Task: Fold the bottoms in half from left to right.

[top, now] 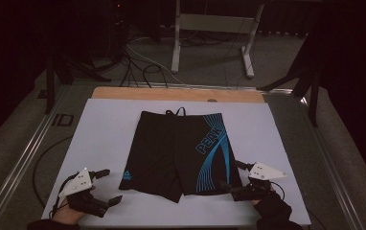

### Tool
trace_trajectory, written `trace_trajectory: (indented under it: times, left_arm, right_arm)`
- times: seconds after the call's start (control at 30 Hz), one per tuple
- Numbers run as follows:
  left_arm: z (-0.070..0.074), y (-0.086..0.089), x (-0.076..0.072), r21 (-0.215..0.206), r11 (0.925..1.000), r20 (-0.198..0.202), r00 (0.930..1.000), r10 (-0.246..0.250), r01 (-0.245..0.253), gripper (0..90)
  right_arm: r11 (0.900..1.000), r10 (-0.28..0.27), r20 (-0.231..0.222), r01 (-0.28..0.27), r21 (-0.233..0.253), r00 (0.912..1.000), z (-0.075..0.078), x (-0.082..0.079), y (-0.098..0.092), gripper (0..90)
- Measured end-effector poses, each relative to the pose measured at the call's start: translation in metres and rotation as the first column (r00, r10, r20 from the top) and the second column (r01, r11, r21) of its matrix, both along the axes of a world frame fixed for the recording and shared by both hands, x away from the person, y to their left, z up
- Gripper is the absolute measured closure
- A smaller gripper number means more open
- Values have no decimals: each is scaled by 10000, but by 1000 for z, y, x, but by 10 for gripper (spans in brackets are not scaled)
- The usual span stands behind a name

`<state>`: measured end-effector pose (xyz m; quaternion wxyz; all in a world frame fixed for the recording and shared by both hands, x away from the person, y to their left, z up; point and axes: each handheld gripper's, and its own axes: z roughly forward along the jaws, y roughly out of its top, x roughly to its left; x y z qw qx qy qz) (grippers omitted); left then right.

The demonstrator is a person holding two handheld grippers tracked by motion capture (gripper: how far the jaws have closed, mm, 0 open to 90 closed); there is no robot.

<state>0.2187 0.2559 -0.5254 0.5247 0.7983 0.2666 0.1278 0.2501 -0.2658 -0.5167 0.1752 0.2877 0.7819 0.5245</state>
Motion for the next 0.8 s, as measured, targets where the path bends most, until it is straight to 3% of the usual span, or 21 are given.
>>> trace_trajectory:
  times: [0.1,0.17,0.37,0.63,0.8]
  left_arm:
    - [-1,0,0,55,9999,10,9999,-110,110,4]
    - [-1,0,0,-13,9998,60,9997,-222,222,4]
    - [-1,-2,-1,175,9990,71,9991,-422,421,4]
    - [1,-10,-5,342,9920,41,9926,-1217,1215,4]
    - [3,-13,-5,354,9893,6,9899,-1420,1419,4]
  right_arm:
    - [9999,83,-11,-83,-97,10000,-1,0,1,84]
    - [9984,305,12,-304,-467,9995,-3,-1,3,84]
    - [9971,648,4,-647,-397,9979,-3,-2,7,84]
    - [9937,793,-14,-792,-792,9968,-3,-6,13,84]
    - [9930,797,12,-793,-875,9968,-1,-7,16,85]
